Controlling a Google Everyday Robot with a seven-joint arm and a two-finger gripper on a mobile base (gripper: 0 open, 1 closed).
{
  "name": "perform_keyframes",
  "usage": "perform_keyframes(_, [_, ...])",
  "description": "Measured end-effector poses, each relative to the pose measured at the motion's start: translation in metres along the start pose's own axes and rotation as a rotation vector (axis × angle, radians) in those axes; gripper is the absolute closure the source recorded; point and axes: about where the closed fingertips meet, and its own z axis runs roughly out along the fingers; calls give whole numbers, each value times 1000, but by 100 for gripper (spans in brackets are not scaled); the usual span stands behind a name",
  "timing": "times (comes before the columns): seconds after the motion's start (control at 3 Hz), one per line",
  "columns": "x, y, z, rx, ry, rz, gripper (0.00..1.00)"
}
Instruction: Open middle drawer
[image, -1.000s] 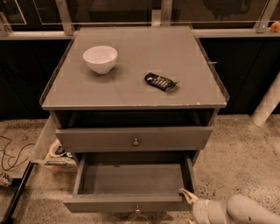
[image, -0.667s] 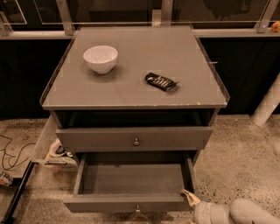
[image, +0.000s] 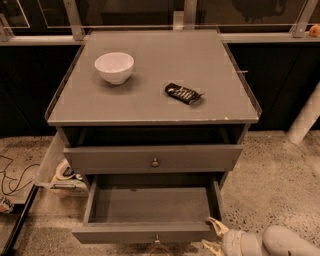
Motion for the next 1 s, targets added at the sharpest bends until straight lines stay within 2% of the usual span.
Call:
perform_keyframes(0.33, [-2,-3,-1,0,0,0,100])
perform_keyframes(1.0, [-5,-9,-3,0,-1,0,100])
